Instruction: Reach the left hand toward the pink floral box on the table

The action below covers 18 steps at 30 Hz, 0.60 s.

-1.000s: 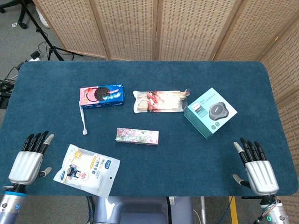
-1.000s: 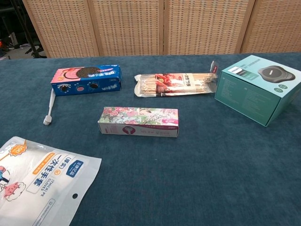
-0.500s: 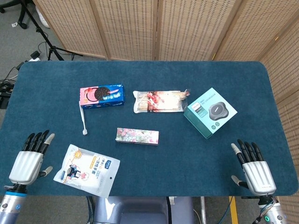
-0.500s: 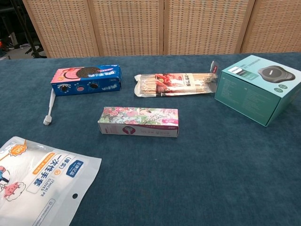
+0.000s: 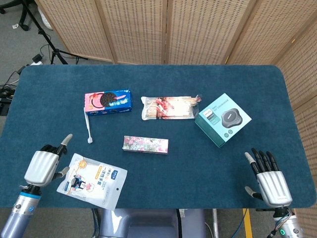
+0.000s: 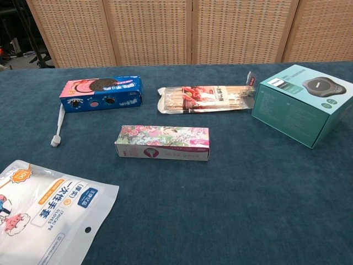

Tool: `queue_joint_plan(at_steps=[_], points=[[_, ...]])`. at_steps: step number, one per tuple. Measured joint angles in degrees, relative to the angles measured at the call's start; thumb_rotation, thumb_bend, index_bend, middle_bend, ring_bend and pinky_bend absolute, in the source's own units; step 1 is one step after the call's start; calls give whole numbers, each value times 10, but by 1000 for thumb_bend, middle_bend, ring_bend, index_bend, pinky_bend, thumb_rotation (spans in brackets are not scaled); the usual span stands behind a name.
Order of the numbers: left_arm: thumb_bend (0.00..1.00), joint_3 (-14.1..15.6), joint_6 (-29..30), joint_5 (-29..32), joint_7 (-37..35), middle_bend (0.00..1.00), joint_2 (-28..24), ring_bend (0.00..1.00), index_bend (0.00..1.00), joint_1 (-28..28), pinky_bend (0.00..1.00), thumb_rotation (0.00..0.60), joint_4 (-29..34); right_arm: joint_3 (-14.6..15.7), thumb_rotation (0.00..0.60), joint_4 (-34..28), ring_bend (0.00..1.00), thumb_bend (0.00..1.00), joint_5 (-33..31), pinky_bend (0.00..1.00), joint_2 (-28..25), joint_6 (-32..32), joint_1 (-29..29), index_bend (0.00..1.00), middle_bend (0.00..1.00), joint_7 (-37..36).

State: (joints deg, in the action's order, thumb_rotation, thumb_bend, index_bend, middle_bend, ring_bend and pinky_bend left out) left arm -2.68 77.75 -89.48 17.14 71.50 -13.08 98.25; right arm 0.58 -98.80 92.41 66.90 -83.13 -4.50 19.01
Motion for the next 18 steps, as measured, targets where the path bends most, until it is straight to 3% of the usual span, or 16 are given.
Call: queue_joint_plan(at_steps=[3,6,11,18], points=[[559,-7,-37,13,-4,675,-5,679,0,-20,519,600,15,1,600,0,0,195,2,0,0,0,0,0,0,-2],[673,-18,-94,42,-6,686,-15,690,0,-50,528,600,40,1,600,0,0,195,2,0,-1,1,0,0,0,-3],[728,-39,-188,112,-2,686,-29,711,0,-108,558,600,78,1,600,-1,0,196,2,0,-2,1,-1,0,0,-6],[744,-67,-255,207,32,714,-28,809,0,-180,668,600,112,1,600,0,0,196,2,0,-3,1,-1,0,0,-12]])
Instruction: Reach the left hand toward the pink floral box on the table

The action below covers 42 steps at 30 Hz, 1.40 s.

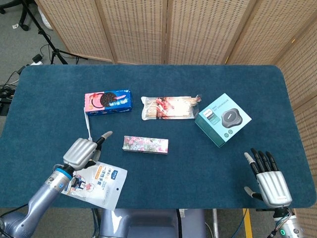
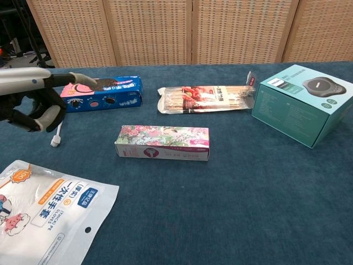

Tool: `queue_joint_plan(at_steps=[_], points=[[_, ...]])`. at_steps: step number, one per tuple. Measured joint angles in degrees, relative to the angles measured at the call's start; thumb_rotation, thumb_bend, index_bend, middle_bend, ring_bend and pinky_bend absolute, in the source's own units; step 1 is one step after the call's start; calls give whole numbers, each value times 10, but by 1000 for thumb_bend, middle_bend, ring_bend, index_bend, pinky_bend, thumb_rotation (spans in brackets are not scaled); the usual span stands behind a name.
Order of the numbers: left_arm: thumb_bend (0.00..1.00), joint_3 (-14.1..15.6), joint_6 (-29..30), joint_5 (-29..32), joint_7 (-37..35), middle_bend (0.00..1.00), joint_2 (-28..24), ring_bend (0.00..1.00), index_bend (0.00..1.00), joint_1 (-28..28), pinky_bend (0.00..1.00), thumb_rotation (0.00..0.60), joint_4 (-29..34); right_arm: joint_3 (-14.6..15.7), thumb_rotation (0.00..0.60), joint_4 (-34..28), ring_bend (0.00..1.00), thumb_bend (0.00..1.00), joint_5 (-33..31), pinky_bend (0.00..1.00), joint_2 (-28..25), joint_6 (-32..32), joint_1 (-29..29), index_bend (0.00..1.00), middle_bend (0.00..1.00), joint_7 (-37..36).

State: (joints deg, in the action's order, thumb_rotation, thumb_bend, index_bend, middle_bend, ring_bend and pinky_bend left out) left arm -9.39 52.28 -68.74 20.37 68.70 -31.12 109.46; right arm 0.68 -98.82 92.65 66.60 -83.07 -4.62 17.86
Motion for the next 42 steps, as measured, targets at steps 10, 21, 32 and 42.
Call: queue_joint_plan(at_steps=[10,21,32,42], points=[[739,-3,-18,97,85,735,25,851,0,-73,752,600,41,0,600,1,0,195,1,0,-2,-1,0,0,0,-8],[739,15,-14,175,117,735,45,851,0,-111,764,600,39,-2,600,3,0,196,2,0,-1,-5,0,0,0,-14],[740,37,-42,314,134,735,34,851,0,-186,764,600,37,-2,600,3,0,195,1,0,-1,-5,0,0,0,-14],[739,61,-30,357,144,735,40,851,0,-219,764,600,30,-3,600,2,0,195,1,0,-3,-7,0,0,0,-19]])
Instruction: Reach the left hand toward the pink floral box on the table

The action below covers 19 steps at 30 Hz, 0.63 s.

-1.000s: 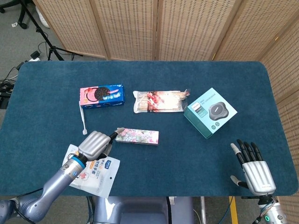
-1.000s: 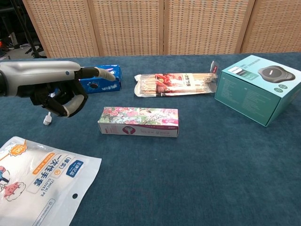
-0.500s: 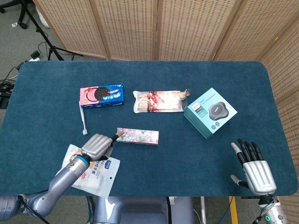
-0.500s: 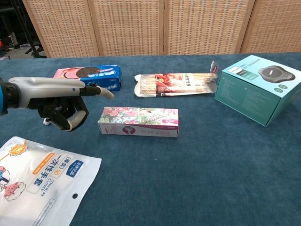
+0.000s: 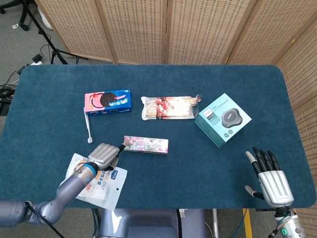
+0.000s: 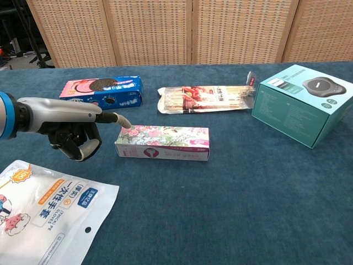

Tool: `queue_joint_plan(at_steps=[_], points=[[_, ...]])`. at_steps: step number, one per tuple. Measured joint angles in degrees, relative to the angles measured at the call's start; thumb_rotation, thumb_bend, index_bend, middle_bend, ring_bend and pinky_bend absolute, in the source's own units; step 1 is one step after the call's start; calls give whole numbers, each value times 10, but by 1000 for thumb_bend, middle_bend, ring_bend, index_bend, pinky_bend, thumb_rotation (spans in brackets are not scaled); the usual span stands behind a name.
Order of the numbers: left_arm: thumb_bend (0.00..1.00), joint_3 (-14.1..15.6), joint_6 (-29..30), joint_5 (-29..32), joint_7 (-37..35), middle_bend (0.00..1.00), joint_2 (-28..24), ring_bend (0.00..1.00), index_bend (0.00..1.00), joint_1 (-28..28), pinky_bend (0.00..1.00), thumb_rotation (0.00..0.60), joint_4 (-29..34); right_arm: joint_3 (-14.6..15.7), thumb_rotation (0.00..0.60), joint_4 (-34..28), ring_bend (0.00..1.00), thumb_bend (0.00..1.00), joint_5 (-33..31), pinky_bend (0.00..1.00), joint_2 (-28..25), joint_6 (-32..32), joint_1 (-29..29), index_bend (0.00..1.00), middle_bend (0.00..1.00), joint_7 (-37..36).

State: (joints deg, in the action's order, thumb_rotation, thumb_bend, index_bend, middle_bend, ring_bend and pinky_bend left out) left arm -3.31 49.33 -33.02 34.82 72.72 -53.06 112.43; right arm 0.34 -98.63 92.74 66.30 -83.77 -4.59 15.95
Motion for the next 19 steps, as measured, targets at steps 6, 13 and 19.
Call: queue_joint_plan(at_steps=[6,13,19], points=[[740,9,2,15,-8,735,3,851,0,-11,764,600,-11,0,600,0,0,194,-1,0,1,3,-1,0,0,2],[739,20,-3,19,-18,735,4,851,0,-19,764,600,-22,0,600,2,0,195,-2,0,2,4,-2,0,0,4],[739,28,-3,20,-25,735,8,851,0,-24,764,600,-28,0,600,3,0,194,-2,0,1,4,-1,0,0,2]])
